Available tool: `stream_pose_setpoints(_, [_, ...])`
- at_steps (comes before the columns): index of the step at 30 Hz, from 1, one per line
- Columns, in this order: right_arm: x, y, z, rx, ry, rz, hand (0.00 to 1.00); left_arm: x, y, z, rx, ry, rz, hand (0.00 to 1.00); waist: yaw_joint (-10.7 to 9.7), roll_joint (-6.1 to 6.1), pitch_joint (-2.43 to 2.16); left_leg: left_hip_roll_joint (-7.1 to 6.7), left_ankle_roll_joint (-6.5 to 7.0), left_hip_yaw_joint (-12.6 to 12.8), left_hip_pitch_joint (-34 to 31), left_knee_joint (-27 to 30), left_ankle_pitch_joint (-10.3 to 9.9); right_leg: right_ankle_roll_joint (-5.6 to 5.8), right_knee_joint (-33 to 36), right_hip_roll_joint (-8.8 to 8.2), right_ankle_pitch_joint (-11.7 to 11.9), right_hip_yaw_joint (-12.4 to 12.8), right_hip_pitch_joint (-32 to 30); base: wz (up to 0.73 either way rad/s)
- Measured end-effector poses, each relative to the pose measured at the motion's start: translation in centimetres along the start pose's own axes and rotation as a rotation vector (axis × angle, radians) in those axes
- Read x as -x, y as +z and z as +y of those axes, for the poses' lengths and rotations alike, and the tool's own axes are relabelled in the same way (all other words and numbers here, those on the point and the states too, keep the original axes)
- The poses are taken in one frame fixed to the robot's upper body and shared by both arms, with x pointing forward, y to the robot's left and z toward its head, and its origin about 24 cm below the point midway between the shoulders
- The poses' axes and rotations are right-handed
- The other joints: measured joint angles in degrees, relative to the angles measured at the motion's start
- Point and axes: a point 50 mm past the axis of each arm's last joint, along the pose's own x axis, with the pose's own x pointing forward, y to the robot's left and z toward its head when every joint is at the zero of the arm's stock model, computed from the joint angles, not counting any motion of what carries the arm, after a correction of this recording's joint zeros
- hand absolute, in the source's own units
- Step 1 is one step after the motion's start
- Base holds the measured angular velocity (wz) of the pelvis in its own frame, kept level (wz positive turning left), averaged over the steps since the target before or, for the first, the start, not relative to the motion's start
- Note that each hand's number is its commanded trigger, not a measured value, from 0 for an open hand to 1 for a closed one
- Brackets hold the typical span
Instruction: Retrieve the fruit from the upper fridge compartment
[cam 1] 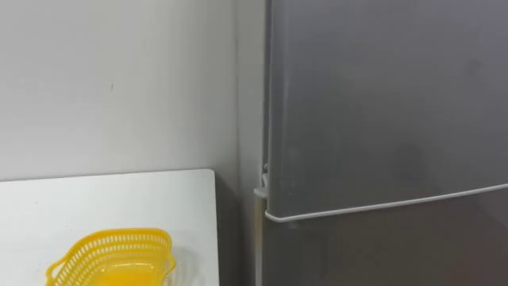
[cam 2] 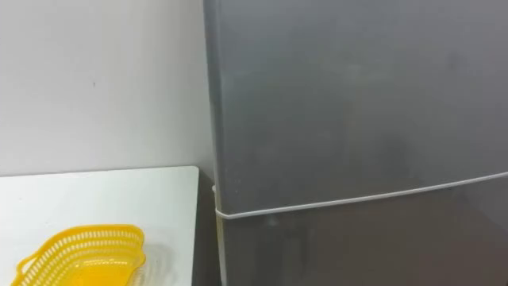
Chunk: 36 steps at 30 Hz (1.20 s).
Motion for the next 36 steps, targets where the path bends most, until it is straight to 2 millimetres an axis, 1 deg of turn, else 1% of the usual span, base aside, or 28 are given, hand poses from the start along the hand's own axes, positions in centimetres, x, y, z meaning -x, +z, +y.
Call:
stream_pose_setpoints(2, [0.0, -0.1, 0.1, -0.003, 0.002, 0.004, 0.0, 0.0, -0.1, 0.0, 0.0, -0.001, 0.003, 0.0, -0.04, -0.02, 0.01, 0.03, 0.0, 0.37, 0.12, -0.04, 0.0, 0.0, -0.01, 0.0, 0.0, 0.07, 0.04, 0.0])
stream_pose_setpoints(8, [0.0, -0.2, 0.1, -0.006, -0.009, 0.006, 0.0, 0.0, -0.3, -0.1, 0.001, 0.0, 0.007, 0.0, -0.15, -0.21, 0.08, 0.0, 0.0, 0.36, 0.08, -0.05, 0.0, 0.01, 0.0, -0.04, 0.0, 0.07, 0.03, 0.0])
stream_pose_setpoints(18, [0.0, -0.9, 0.5, -0.011, -0.018, 0.034, 0.0, 0.0, -0.3, 0.0, 0.003, 0.001, 0.02, 0.0, -0.15, -0.32, -0.01, 0.0, 0.0, 0.19, -0.15, -0.05, 0.0, 0.01, -0.06, -0.03, 0.0, 0.11, -0.22, 0.0])
stream_pose_setpoints(24, [0.0, -0.6, 0.4, -0.025, -0.021, 0.024, 0.0, 0.0, 0.0, 0.4, 0.111, 0.052, 0.006, 0.0, -0.05, 0.0, -0.07, 0.02, 0.0, 0.25, -0.41, 0.11, 0.0, -0.02, -0.1, 0.01, 0.02, 0.04, -0.31, 0.0])
stream_pose_setpoints(27, [0.0, -0.3, 0.2, -0.038, -0.045, 0.013, 0.0, 0.0, 0.3, 0.8, 0.253, 0.1, -0.008, 0.0, -0.12, 0.22, -0.06, 0.0, 0.0, 0.26, -0.46, 0.01, 0.0, -0.03, -0.13, -0.04, 0.02, -0.23, -0.3, 0.02])
stream_pose_setpoints(29, [0.0, -0.2, 0.1, -0.048, -0.06, 0.009, 0.0, 0.0, 0.6, 0.9, 0.398, 0.128, -0.019, 0.0, -0.18, 0.33, -0.06, -0.03, 0.0, 0.11, -0.49, -0.09, 0.0, 0.0, -0.02, -0.12, 0.04, -0.59, -0.25, 0.06])
stream_pose_setpoints(30, [0.0, -0.1, 0.0, -0.05, -0.062, 0.007, 0.0, 0.0, 0.7, 1.0, 0.44, 0.134, -0.022, 0.0, -0.17, 0.35, -0.07, -0.03, 0.0, 0.05, -0.47, -0.09, 0.0, 0.01, 0.02, -0.12, 0.05, -0.58, -0.19, 0.0])
stream_pose_setpoints(32, [0.0, -0.1, -0.1, -0.089, -0.066, -0.002, 0.0, 0.0, 0.6, 1.2, 0.602, 0.162, -0.023, 0.0, 0.05, 0.36, -0.04, -0.02, 0.0, 0.09, -0.34, -0.1, 0.0, 0.0, 0.19, -0.11, 0.08, -0.59, -0.09, 0.0])
stream_pose_setpoints(33, [0.0, -0.1, -0.2, -0.098, -0.068, -0.006, 0.0, 0.0, 0.6, 1.3, 0.646, 0.169, -0.021, 0.0, 0.17, 0.37, -0.04, -0.01, 0.0, 0.1, -0.32, -0.1, 0.0, 0.0, 0.2, -0.1, 0.08, -0.77, -0.06, 0.0])
stream_pose_setpoints(35, [0.0, -0.1, -0.3, -0.122, -0.072, -0.015, 0.0, 0.1, 0.5, 1.9, 0.835, 0.208, -0.021, 0.0, 0.43, 0.63, -0.11, 0.0, 0.0, 0.1, -0.35, -0.14, 0.0, -0.01, -0.07, -0.11, 0.09, -0.96, -0.13, 0.0])
stream_pose_setpoints(36, [0.0, -0.1, -0.4, -0.13, -0.073, -0.017, 0.0, 0.1, 0.6, 2.0, 0.878, 0.218, -0.021, 0.0, 0.58, 0.65, -0.1, 0.0, 0.0, 0.1, -0.32, -0.17, 0.0, -0.01, -0.09, -0.12, 0.09, -0.97, -0.18, 0.0])
